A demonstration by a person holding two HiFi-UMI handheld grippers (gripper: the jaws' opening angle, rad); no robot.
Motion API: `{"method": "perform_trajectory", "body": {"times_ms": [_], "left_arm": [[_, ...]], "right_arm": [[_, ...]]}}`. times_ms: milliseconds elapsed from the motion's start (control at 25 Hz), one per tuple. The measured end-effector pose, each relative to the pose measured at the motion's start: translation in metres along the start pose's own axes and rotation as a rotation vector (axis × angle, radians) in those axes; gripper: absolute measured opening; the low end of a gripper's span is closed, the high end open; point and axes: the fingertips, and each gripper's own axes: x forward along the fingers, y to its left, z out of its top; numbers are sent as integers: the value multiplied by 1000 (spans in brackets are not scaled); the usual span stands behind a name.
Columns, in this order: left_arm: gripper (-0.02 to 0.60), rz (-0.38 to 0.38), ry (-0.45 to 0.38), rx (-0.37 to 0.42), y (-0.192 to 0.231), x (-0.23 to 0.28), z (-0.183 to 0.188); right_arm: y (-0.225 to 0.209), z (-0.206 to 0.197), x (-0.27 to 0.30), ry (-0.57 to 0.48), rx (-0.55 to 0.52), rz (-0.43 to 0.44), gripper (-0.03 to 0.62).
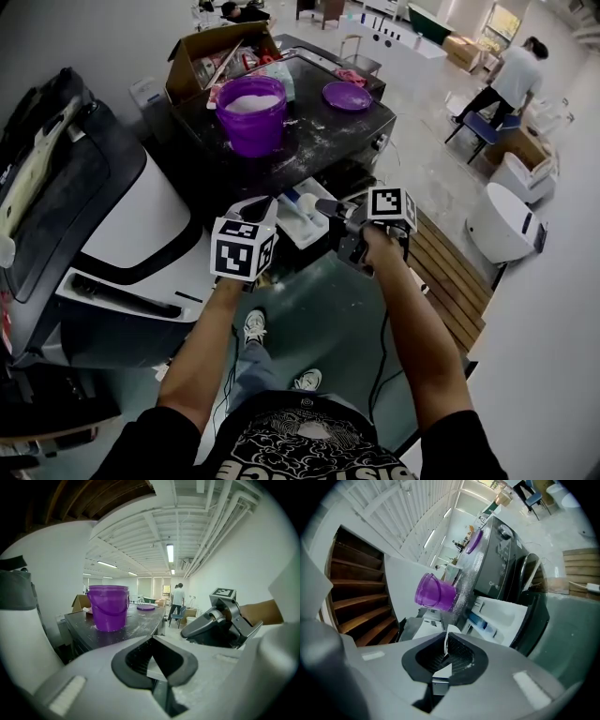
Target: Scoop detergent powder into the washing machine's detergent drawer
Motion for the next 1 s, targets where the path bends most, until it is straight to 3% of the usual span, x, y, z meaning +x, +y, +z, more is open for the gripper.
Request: {"method": "perform_trajectory", "body": {"times_ms": [720,1000], "left_arm": [[1,-11,31,-12,1,0,-17],[1,0,39,-17,8,-5,-23]], "right_arm": [[-19,-14,12,98,-243,-216,35],[-24,-19,17,154,-406,-317,35]]}}
